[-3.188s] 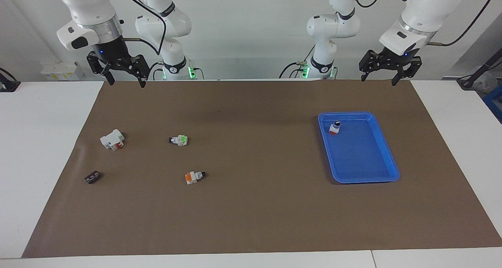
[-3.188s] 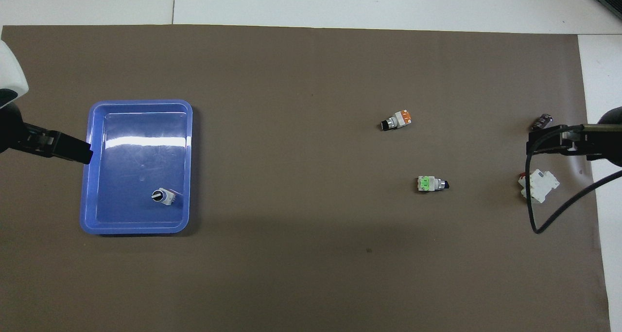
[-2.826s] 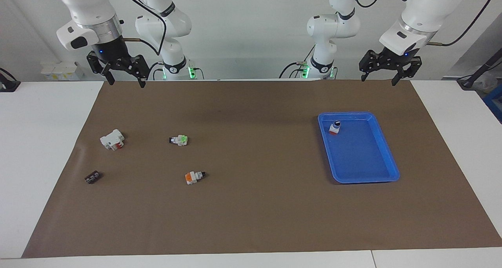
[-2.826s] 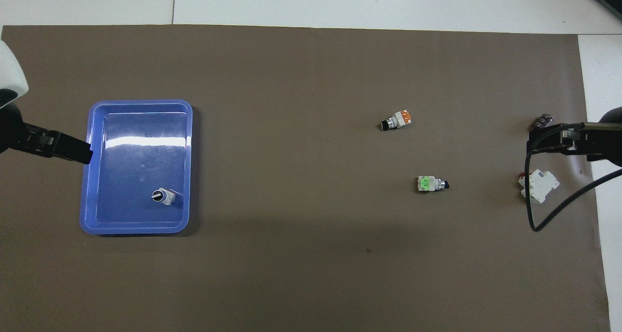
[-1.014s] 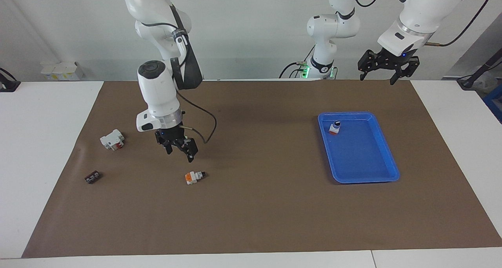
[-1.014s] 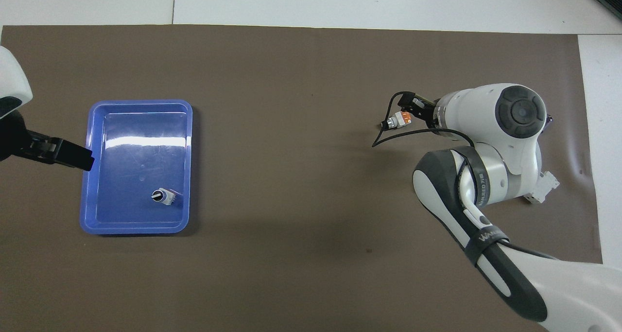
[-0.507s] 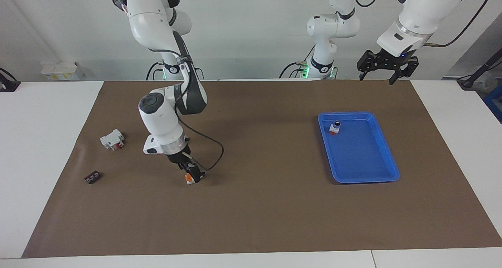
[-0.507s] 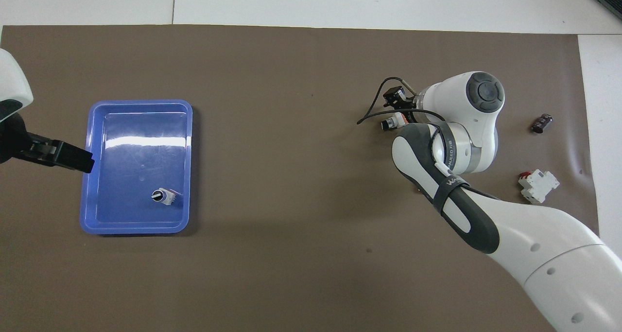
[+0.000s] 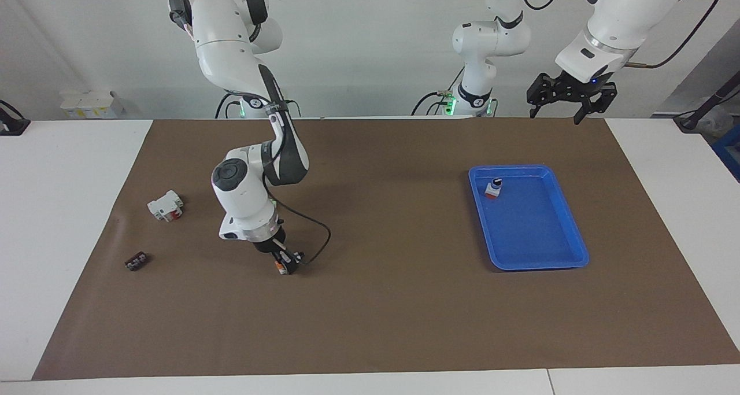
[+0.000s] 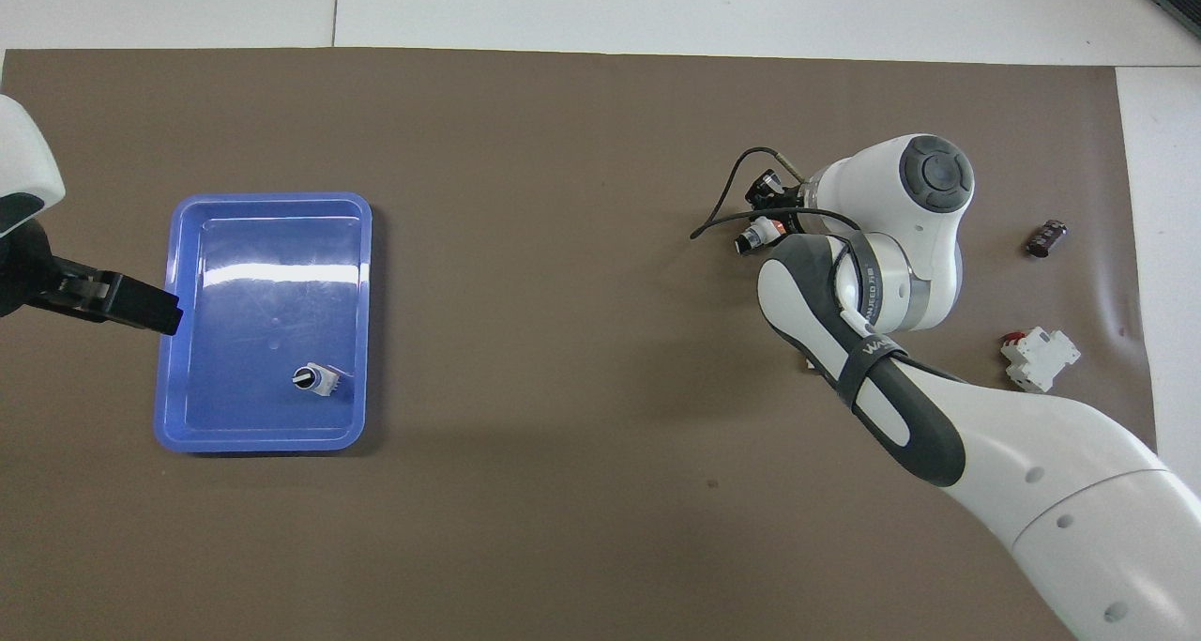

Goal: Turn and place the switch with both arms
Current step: 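Lift the orange-capped switch with the right gripper and turn it, then carry the switch toward the tray while the left gripper reaches toward it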

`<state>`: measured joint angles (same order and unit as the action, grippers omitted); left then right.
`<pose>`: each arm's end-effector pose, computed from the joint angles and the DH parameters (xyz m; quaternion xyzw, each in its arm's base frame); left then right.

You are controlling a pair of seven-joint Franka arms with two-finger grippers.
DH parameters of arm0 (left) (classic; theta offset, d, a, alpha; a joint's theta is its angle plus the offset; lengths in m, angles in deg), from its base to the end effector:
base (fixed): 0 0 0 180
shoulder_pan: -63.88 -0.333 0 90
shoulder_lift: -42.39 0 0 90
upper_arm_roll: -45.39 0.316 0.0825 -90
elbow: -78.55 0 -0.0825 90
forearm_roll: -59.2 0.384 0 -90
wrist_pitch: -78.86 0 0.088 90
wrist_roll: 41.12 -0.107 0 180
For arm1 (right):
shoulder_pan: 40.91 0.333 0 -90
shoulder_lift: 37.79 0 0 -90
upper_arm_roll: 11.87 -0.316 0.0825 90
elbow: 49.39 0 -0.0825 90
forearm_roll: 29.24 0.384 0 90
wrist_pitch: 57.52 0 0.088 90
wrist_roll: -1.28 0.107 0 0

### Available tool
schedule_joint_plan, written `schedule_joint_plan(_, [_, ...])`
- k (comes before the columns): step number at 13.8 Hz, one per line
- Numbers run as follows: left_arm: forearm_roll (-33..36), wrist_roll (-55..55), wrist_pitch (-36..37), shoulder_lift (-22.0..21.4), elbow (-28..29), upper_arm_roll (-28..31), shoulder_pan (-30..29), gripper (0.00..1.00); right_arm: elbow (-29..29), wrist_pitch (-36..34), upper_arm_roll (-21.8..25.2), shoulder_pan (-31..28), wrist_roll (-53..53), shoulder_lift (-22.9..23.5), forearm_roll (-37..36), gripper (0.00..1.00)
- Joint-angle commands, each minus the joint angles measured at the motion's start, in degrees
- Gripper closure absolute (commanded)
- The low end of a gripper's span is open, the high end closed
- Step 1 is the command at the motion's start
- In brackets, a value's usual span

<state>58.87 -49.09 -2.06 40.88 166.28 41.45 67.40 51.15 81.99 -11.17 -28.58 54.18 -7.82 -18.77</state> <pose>0.5250 -0.0700 0.6440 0.9898 -0.1344 -0.0463 0.0022 0.6644 0.1381 0.2870 -0.9069 0.4094 -0.0334 0.0938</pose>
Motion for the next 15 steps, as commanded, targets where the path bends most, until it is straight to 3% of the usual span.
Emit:
schedule_joint_plan(1, [1.11, -0.64, 0.41, -1.83, 1.82, -0.01, 0.00, 0.00, -0.87, -2.04, -0.43, -0.65, -4.44, 0.18, 1.92, 1.00])
schedule_joint_plan(4, [1.03, 0.23, -0.38, -1.83, 1.74, -0.28, 0.79, 0.00, -3.33, -7.75, -2.01, -0.56, -6.59, -1.93, 12.88, 1.00])
schedule_joint_plan(9, [-3.35, 1.81, -0.29, -1.75, 0.95, -1.07, 0.97, 0.00, -4.74, -20.32, -3.77, 0.14, 9.90, -12.46, 25.27, 1.00])
schedule_joint_plan(12, [-7.06, 2.16, -0.38, -2.88, 2.87, -1.16, 1.32, 0.00, -6.06, -20.96, -9.55, 0.49, 20.62, -14.85, 29.35, 1.00])
schedule_joint_plan(15, [-7.06, 2.43, -0.11, -4.64, 6.03, -1.16, 5.97, 0.00, -8.35, -20.69, -14.57, 0.41, 31.01, -15.90, 31.70, 1.00])
